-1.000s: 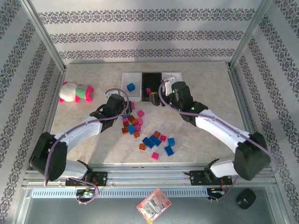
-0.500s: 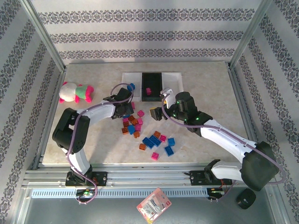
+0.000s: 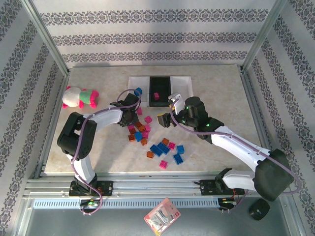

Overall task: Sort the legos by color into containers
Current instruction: Pick up the lego from the center of the table, then place the lego in the container.

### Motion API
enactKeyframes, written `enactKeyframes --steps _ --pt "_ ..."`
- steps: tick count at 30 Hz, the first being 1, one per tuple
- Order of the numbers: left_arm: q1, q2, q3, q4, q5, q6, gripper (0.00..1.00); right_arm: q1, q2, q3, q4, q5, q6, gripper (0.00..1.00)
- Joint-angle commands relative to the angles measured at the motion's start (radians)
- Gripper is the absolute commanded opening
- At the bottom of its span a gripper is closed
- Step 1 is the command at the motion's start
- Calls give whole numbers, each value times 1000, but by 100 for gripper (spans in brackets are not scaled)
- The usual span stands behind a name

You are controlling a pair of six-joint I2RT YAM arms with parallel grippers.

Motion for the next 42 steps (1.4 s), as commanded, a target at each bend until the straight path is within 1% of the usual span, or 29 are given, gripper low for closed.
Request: enactKeyframes --steps 1,5,9,13,21,26,29,30,31,32,33,35,38,41,42 --pt "15 -97 28 -60 -54 43 36 19 -32 19 21 -43 0 87" --pt "15 -146 70 -37 -64 110 35 25 -28 28 38 -47 3 88" --pt "15 -112 160 -17 -100 173 35 26 -6 38 61 -57 17 88" --pt "23 -8 314 -35 -115 223 36 39 29 56 59 -29 6 88" --pt "51 244 616 -120 -101 238 36 44 39 56 42 3 8 88" --pt "58 359 725 -146 -90 258 36 42 22 43 36 42 15 88" --pt "59 398 780 -181 -93 271 38 42 9 35 30 58 16 88" --pt "59 401 792 -190 -94 272 40 41 2 32 24 65 16 88" --pt "59 398 799 -195 -94 274 47 42 -4 29 21 70 17 88" --pt "60 391 800 -195 -92 277 59 42 -11 25 16 81 21 88" --pt "59 378 797 -192 -90 279 67 42 -20 21 10 102 27 88" --pt "57 338 768 -169 -76 301 73 42 -38 10 -9 156 44 88" --pt "53 243 669 -94 -51 329 84 42 -63 -4 -67 272 77 88" --pt "40 135 542 -12 -26 373 99 43 -74 3 -185 340 114 88" --pt "31 92 493 20 -19 392 99 44 -76 10 -233 361 138 88"
